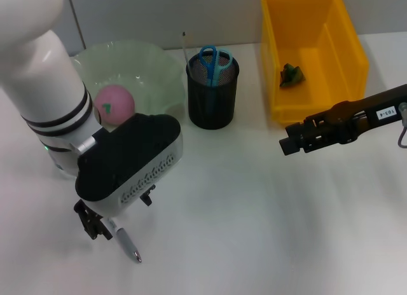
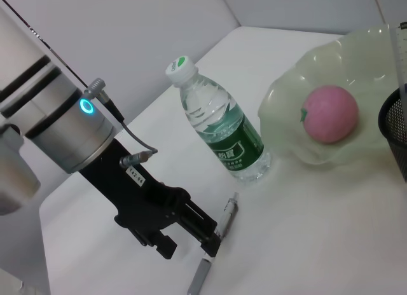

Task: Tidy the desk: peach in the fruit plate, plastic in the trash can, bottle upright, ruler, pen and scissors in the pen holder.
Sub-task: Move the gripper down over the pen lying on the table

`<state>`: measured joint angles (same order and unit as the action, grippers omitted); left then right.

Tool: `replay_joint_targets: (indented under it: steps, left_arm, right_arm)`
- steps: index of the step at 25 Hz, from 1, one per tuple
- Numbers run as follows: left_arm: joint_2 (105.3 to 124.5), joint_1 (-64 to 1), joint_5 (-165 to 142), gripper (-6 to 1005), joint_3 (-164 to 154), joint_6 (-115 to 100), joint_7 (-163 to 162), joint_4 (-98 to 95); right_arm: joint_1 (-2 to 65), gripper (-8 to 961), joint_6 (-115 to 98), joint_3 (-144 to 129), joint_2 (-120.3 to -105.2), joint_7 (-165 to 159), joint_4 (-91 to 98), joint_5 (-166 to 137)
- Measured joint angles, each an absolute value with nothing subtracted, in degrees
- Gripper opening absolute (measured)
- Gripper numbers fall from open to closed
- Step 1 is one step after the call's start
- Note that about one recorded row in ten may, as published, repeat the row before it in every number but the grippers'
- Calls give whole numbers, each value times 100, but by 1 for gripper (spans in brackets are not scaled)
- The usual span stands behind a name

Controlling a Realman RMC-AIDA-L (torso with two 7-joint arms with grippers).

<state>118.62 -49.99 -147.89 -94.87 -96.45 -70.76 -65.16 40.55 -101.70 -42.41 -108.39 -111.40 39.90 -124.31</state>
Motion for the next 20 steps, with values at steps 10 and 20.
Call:
replay_joint_targets:
  steps: [10, 20]
  left_arm:
    - [11864, -5086, -14890, 832, -9619, -9418, -7117, -6214]
    - [11857, -5121, -14956, 831, -9828, -9264, -7104, -6026]
  right_arm:
    - [4069, 675, -10169, -4240, -10827, -11153, 3991, -12431]
    - [4066, 676, -10169, -4219, -10825, -11159, 4024, -12427]
